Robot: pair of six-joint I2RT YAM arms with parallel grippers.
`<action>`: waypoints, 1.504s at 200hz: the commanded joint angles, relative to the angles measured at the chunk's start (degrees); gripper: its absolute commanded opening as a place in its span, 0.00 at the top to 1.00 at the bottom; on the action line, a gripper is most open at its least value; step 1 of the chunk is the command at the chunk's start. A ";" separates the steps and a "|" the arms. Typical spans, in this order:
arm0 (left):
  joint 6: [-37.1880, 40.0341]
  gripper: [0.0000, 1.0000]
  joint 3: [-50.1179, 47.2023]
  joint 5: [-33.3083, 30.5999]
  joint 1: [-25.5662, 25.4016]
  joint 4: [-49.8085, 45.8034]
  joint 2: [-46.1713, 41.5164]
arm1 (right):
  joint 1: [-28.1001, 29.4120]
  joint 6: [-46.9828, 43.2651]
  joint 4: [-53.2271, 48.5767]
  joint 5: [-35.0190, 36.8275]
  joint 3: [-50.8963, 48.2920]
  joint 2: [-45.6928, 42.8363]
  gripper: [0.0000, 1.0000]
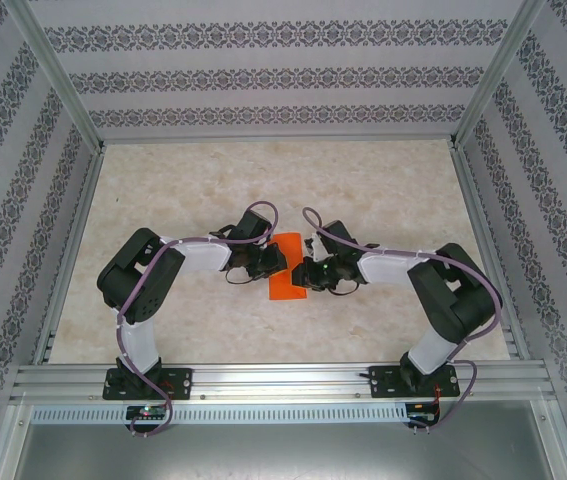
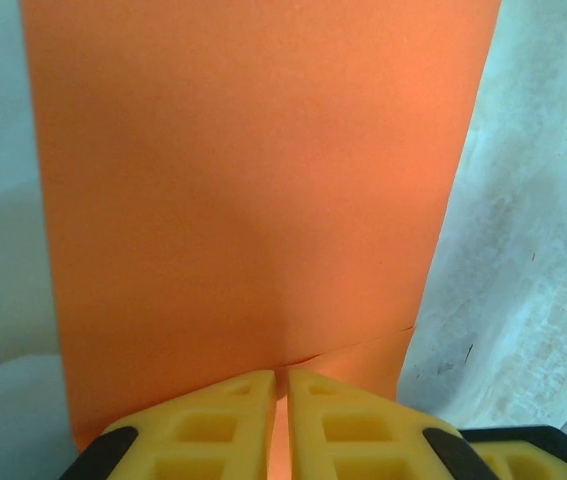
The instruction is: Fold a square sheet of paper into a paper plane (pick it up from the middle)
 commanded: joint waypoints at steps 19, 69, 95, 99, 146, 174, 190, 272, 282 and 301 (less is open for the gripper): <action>1.88 0.86 0.92 -3.48 -0.03 -4.47 1.42 | 0.36 -0.58 0.60 1.42 -2.54 2.14 0.82; 3.46 0.84 2.82 -4.53 -0.04 -6.45 0.73 | 0.23 -0.32 1.08 3.24 -5.69 2.19 0.84; 4.47 0.79 3.33 -4.76 0.00 -6.55 -1.03 | 0.21 0.01 1.17 3.29 -5.66 2.06 0.85; 4.63 0.78 3.27 -4.75 -0.03 -6.38 -1.49 | 0.29 0.15 1.25 3.31 -5.67 2.06 0.85; 2.10 0.79 1.55 -0.60 -0.68 -1.82 -6.22 | 0.72 2.44 3.71 3.37 -5.57 2.29 0.86; -1.03 0.87 -1.78 0.12 -2.40 2.28 -7.77 | 1.28 3.79 4.39 4.25 -5.28 2.40 0.87; -2.02 0.89 -2.39 -0.30 -3.62 2.14 -7.60 | 1.52 4.49 4.99 4.48 -5.39 2.32 0.87; -6.61 0.91 -5.57 0.44 -4.75 8.52 -2.61 | 1.88 5.56 5.42 5.62 -5.92 1.97 0.87; -6.55 0.90 -5.61 0.43 -4.91 8.64 -2.22 | 1.89 5.57 5.34 5.67 -5.83 1.99 0.87; -5.85 0.89 -5.80 -0.06 -4.89 7.93 -1.95 | 1.82 5.55 5.08 5.83 -5.67 2.04 0.87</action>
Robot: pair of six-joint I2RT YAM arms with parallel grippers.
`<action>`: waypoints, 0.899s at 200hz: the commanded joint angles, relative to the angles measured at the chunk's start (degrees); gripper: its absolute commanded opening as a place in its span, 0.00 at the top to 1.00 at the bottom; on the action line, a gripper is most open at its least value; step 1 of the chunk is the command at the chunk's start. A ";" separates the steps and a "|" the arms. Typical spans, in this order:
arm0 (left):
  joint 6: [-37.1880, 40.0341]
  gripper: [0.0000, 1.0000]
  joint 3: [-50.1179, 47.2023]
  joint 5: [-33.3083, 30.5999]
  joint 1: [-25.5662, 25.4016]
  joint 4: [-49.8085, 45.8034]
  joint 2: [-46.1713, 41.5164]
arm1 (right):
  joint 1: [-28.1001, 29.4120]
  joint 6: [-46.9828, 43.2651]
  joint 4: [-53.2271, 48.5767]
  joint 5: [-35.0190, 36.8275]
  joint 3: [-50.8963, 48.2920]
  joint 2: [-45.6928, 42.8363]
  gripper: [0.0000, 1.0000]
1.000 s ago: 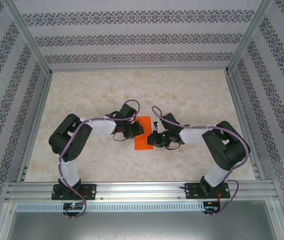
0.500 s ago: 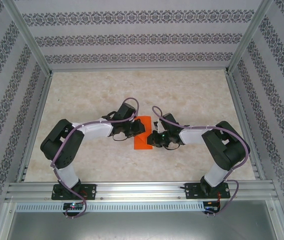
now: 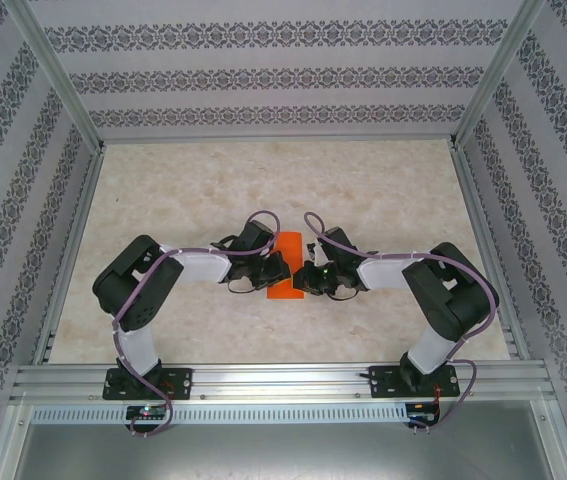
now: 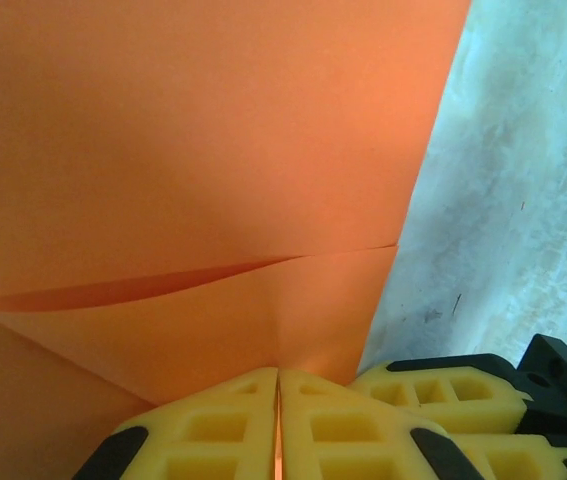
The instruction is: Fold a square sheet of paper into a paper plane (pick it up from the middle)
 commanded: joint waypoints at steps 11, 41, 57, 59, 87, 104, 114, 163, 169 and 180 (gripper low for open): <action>0.46 0.89 -0.53 -1.15 -1.09 0.58 0.92 | 1.09 0.52 -2.55 4.39 -1.59 1.38 0.87; 1.97 0.89 0.53 -5.31 -0.81 -3.68 1.60 | 1.38 -0.69 -5.06 5.43 -1.30 1.38 0.87; 2.45 0.89 1.05 -7.25 -0.27 -5.61 1.69 | 1.52 -1.32 -6.28 5.91 -1.19 1.38 0.87; 2.44 0.89 1.08 -7.45 -0.19 -5.74 1.66 | 1.56 -1.39 -6.45 5.99 -1.16 1.42 0.87; 2.51 0.89 1.30 -8.75 1.23 -6.75 1.40 | 1.92 -2.46 -8.58 6.92 -0.80 1.64 0.88; 3.11 0.89 2.06 -9.26 2.10 -7.95 1.18 | 1.93 -2.70 -9.34 7.36 -0.64 1.86 0.89; 3.56 0.89 2.55 -9.53 2.64 -8.75 0.97 | 2.05 -2.77 -9.49 7.58 -0.56 1.82 0.90; 5.71 0.88 3.68 -9.30 5.05 -9.18 1.07 | 2.16 -3.05 -10.17 7.47 0.08 2.35 0.90; 5.85 0.88 3.69 -9.26 5.36 -9.24 1.09 | 2.14 -3.08 -10.26 7.50 0.08 2.34 0.90; 6.30 0.88 3.75 -9.38 5.99 -9.16 1.13 | 2.15 -3.12 -10.29 7.37 0.17 2.35 0.90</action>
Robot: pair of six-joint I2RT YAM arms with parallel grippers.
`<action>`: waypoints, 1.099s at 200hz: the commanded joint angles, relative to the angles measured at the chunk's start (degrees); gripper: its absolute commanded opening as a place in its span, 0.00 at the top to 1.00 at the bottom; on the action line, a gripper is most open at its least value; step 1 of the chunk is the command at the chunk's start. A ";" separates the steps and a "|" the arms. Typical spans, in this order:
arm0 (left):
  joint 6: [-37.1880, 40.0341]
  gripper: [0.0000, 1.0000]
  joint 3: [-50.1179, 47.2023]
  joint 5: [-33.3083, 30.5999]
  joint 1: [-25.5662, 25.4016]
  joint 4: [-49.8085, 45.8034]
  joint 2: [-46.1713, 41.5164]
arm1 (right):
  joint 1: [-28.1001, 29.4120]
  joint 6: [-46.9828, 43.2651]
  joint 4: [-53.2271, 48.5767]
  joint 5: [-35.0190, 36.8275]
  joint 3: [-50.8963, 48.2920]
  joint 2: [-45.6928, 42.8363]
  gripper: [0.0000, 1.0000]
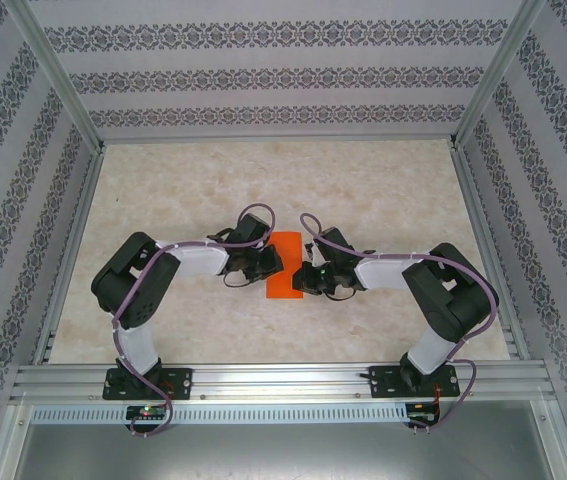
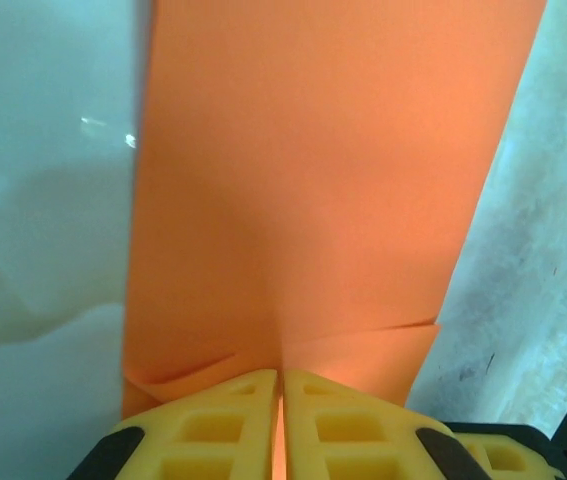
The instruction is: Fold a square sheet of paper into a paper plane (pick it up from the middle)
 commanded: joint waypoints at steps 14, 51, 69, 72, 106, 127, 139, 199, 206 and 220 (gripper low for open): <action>3.15 0.88 0.76 -4.79 3.62 -3.17 0.76 | 0.80 -1.70 -7.35 4.06 -1.10 2.54 0.90; 4.80 0.87 0.50 -4.50 5.68 -2.75 0.68 | 0.78 -1.53 -7.16 3.98 -1.02 2.63 0.90; 5.00 0.87 0.25 -3.59 6.77 -2.18 0.96 | 0.83 -1.41 -7.08 3.81 -0.85 2.72 0.90; 5.09 0.87 0.22 -3.44 6.92 -2.16 0.94 | 0.85 -1.44 -7.07 3.80 -0.84 2.82 0.90; 6.78 0.86 0.89 -3.25 8.86 -3.61 -0.30 | 0.88 -1.26 -7.02 3.76 -0.48 2.80 0.90; 7.98 0.85 2.04 -1.83 9.68 -4.48 -1.69 | 0.83 -1.06 -6.98 3.71 -0.18 2.80 0.90; 8.77 0.84 2.75 -0.98 9.54 -5.19 -3.18 | 0.91 -1.09 -6.99 3.76 -0.09 2.72 0.90; 6.83 0.83 1.90 5.82 4.77 -2.03 -5.80 | 1.22 -0.65 -6.19 3.80 0.55 3.16 0.89; 6.30 0.83 1.60 6.24 3.97 -0.96 -5.29 | 1.18 -0.63 -5.90 3.72 0.50 3.11 0.88; 5.52 0.83 1.64 6.94 2.32 0.65 -3.81 | 1.18 -0.56 -5.61 3.37 0.57 2.99 0.88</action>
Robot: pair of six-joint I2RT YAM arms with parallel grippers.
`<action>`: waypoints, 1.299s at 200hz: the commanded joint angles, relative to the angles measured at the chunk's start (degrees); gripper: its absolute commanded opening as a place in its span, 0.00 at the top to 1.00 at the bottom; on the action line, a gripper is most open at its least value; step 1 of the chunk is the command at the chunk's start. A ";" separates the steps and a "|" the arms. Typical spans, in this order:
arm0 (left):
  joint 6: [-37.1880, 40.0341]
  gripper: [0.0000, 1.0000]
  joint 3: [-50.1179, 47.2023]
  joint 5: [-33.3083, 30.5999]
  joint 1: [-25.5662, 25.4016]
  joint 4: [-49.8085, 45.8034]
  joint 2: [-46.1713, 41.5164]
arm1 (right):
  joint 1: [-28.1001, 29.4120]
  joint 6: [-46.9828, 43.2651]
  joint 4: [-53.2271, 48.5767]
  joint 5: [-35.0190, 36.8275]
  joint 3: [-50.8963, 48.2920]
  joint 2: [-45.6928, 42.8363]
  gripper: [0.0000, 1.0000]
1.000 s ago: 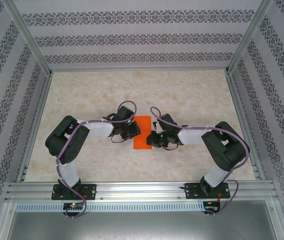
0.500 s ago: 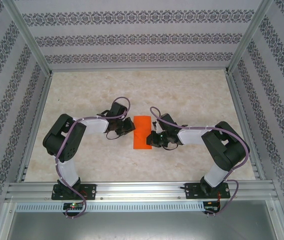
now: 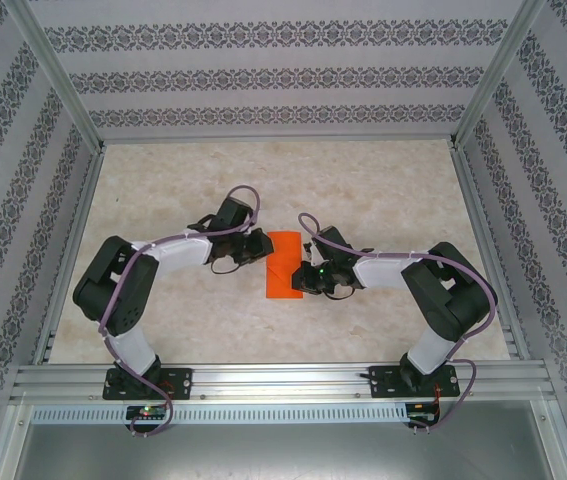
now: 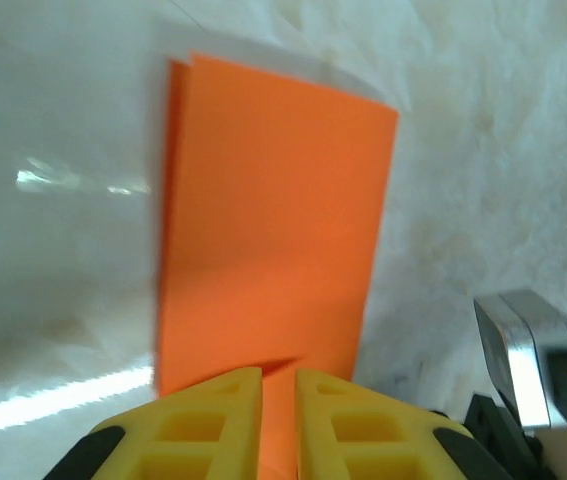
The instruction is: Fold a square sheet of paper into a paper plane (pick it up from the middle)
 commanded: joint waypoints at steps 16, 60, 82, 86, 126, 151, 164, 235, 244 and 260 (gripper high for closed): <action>-1.92 0.83 1.11 4.31 -4.17 4.24 4.09 | 0.84 -0.07 -3.57 2.75 -0.74 2.16 0.88; -2.48 0.85 1.43 2.59 -5.01 3.38 9.11 | 0.92 0.55 -3.49 1.61 0.17 -1.24 0.87; -1.81 0.86 0.94 0.36 -4.95 1.75 9.88 | 1.20 -0.10 -4.61 0.46 2.06 -4.01 0.86; -1.67 0.86 0.91 0.23 -5.01 1.68 9.82 | 1.35 -0.29 -4.77 0.15 2.42 -4.16 0.86; -1.03 0.86 0.96 -0.23 -4.92 0.98 9.89 | 1.94 -0.79 -4.33 -0.02 5.27 -0.92 0.85; -1.00 0.86 0.99 -0.13 -4.88 0.79 9.81 | 1.81 -0.54 -3.56 -0.39 6.69 3.48 0.85; -1.02 0.86 1.07 -0.02 -4.94 0.76 9.68 | 1.88 -0.51 -3.61 -0.09 6.17 4.66 0.85; -0.67 0.87 1.38 -3.05 -4.89 -1.40 9.62 | 0.62 0.72 -0.66 -0.83 -5.29 -0.29 0.85; -0.67 0.87 1.47 -3.15 -4.86 -1.53 9.72 | 0.27 0.88 -0.10 -1.65 -6.43 -1.16 0.85; -0.67 0.88 1.48 -3.15 -4.86 -1.66 9.71 | -0.08 1.46 0.63 -2.26 -8.20 -2.73 0.84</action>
